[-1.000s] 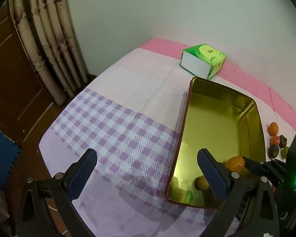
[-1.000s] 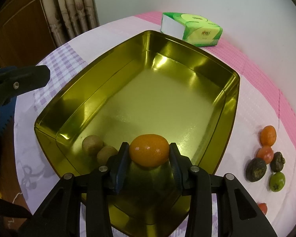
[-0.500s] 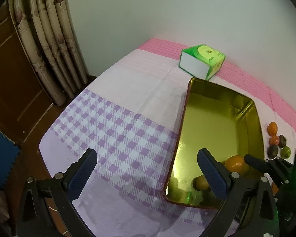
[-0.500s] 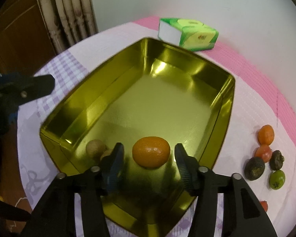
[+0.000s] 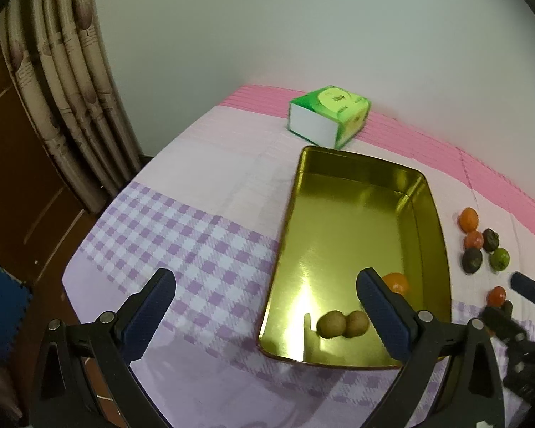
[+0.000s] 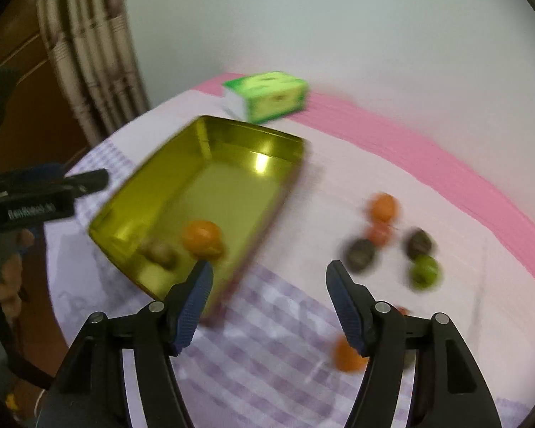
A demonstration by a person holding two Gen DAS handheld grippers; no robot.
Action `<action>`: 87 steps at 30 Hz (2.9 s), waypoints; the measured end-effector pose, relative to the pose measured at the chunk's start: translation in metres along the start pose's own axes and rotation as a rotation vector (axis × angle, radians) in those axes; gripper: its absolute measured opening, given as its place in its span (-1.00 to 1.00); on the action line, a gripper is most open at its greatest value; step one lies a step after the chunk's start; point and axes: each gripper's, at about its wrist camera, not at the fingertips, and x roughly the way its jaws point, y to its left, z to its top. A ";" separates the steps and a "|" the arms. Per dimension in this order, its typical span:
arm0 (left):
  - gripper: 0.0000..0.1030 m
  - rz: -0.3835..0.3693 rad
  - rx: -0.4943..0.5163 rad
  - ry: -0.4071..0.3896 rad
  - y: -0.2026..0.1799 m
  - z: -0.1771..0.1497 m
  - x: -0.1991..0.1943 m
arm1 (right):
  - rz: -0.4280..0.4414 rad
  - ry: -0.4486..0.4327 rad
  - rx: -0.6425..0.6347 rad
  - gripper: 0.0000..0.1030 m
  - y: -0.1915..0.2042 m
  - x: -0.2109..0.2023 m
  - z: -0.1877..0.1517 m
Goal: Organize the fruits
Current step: 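Withdraw both tools from the tray back toward the remaining fruits, then grasp the large orange with the left tool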
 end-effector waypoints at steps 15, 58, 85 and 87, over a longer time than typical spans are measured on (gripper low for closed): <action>0.95 -0.067 0.155 0.024 -0.063 -0.023 -0.012 | -0.108 0.125 0.244 0.30 -0.110 0.003 -0.092; 0.72 -0.313 0.422 0.207 -0.255 -0.082 0.028 | -0.171 0.159 0.290 0.71 -0.160 0.019 -0.125; -0.26 -0.346 0.434 0.227 -0.259 -0.086 0.034 | -0.170 0.156 0.290 0.81 -0.159 0.019 -0.126; -0.26 -0.348 0.431 0.223 -0.255 -0.086 0.031 | -0.169 0.157 0.290 0.84 -0.158 0.020 -0.125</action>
